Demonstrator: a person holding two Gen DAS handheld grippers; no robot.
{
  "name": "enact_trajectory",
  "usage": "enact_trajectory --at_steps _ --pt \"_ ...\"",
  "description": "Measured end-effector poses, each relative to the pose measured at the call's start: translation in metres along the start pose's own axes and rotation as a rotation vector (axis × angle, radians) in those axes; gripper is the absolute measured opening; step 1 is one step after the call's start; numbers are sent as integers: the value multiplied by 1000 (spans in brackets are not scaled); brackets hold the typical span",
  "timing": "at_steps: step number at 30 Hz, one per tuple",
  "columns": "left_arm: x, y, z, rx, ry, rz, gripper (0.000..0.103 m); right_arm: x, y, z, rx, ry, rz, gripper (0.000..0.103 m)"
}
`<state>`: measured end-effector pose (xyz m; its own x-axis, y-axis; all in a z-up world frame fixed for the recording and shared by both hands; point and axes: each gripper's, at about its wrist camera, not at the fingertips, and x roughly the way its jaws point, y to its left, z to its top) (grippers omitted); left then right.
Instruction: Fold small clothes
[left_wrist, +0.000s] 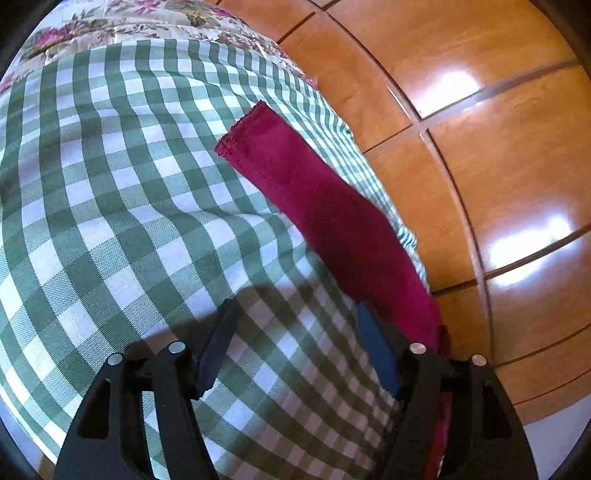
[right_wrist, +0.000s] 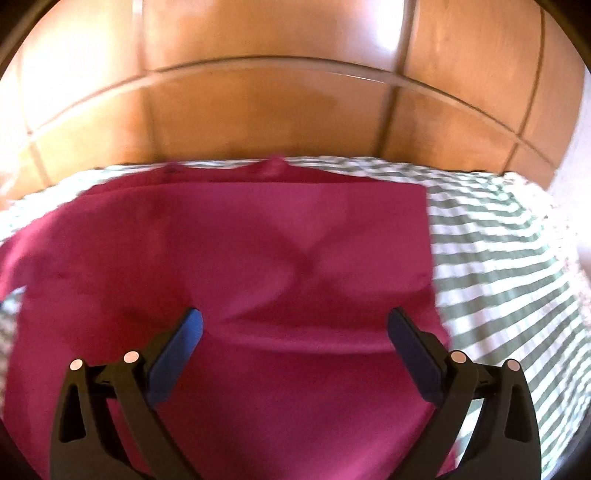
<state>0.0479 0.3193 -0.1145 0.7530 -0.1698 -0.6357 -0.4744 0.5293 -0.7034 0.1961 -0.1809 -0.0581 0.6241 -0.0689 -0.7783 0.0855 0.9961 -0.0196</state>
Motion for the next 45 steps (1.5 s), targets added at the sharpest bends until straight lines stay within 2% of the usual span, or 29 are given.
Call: enact_trajectory --at_steps 3,5,6,11,20,21,23,25,26,27,30,34,39,40,42,45 --pt "-6 3 14 -36 -31 0 68 7 20 -18 -51 51 41 99" --pt "-11 5 28 -48 -56 -7 68 16 27 -29 -72 67 30 99" --pt "-13 5 34 -52 -61 -8 68 16 29 -32 -81 46 14 99" --pt "-5 22 73 -152 -74 -30 66 19 24 -31 -53 55 44 100" --pt "17 31 121 -207 -78 2 57 20 29 -35 -64 48 27 100" --pt "20 31 124 -201 -76 13 55 20 29 -35 -65 47 26 100" --pt "27 30 131 -193 -62 38 42 20 28 -35 -68 47 25 100" --pt "34 29 133 -172 -45 82 22 20 28 -35 -68 47 24 100" --pt "37 26 132 -158 -43 94 16 20 28 -35 -67 47 25 100" --pt "37 24 132 -142 -38 101 11 20 28 -35 -68 46 25 100" --pt "35 16 132 -95 -46 112 6 20 28 -35 -69 47 25 100" --pt "27 -7 135 -36 -66 58 5 21 28 -35 -67 46 26 100" --pt "11 -65 123 83 -62 -87 5 21 29 -34 -67 46 26 100" --pt "10 -83 115 115 -48 -137 5 21 29 -34 -67 46 26 100" --pt "8 -111 101 174 -27 -186 5 21 29 -34 -66 46 26 100" --pt "19 -159 64 272 53 -281 5 20 29 -34 -64 45 26 100"
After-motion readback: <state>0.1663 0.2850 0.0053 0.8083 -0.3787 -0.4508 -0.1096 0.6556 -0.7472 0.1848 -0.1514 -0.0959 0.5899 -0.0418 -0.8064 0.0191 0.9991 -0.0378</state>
